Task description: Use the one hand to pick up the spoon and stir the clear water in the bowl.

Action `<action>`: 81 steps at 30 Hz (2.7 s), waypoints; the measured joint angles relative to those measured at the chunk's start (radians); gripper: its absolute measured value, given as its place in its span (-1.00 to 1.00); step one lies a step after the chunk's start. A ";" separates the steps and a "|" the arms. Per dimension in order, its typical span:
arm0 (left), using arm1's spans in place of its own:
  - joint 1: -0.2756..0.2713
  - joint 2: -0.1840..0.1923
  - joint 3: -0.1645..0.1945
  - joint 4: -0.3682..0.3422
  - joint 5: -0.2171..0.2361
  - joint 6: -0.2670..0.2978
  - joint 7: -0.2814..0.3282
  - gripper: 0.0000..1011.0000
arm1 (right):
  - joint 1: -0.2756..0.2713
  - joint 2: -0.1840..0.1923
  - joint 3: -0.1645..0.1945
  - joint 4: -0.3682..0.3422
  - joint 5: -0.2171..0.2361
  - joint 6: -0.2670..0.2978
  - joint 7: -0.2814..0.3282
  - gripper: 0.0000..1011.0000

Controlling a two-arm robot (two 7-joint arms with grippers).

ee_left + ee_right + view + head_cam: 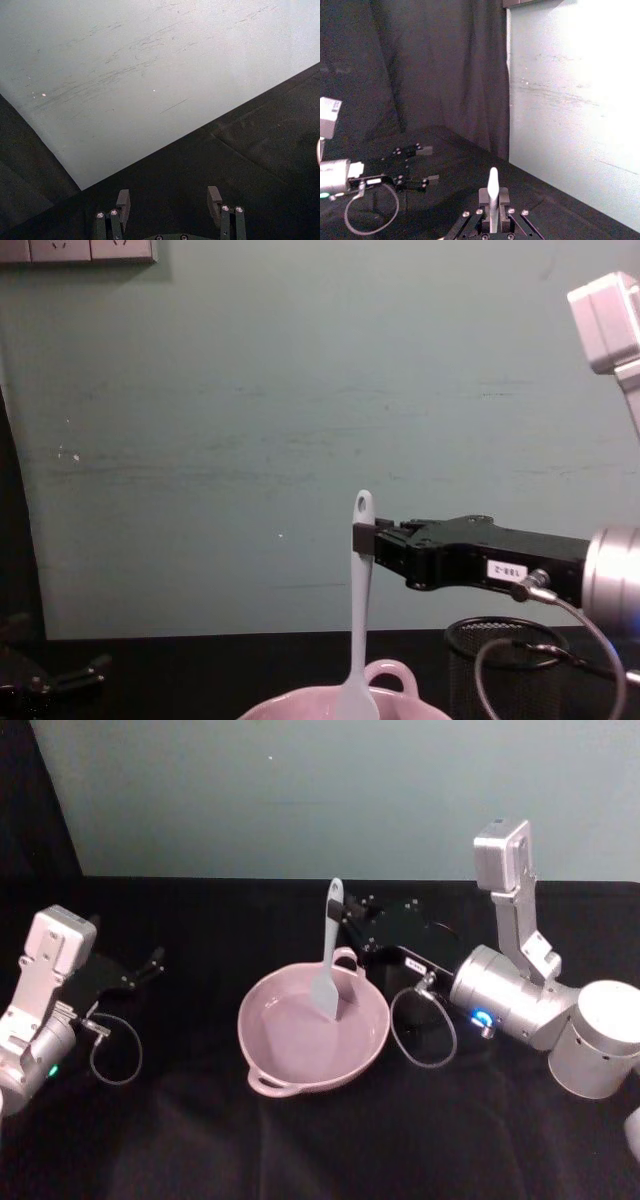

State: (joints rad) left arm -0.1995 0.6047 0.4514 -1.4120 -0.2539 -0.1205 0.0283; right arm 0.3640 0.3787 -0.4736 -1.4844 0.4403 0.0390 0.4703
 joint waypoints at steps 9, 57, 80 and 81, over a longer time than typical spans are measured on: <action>0.000 0.000 0.000 0.000 0.000 0.000 0.000 1.00 | -0.052 0.037 0.010 -0.059 0.030 0.003 0.031 -0.78; 0.000 0.000 0.000 0.000 0.000 0.000 0.000 1.00 | 0.004 -0.102 -0.020 0.073 -0.007 -0.029 -0.066 -0.78; 0.000 0.000 0.000 0.000 0.000 0.000 0.000 1.00 | -0.082 0.007 0.033 -0.075 -0.012 0.020 -0.016 -0.78; 0.000 0.000 0.000 0.000 0.000 0.000 0.000 1.00 | -0.091 0.016 0.033 -0.086 -0.007 0.024 -0.012 -0.78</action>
State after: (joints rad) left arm -0.1996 0.6046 0.4514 -1.4120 -0.2539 -0.1205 0.0283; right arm 0.2731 0.3943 -0.4406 -1.5703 0.4335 0.0629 0.4582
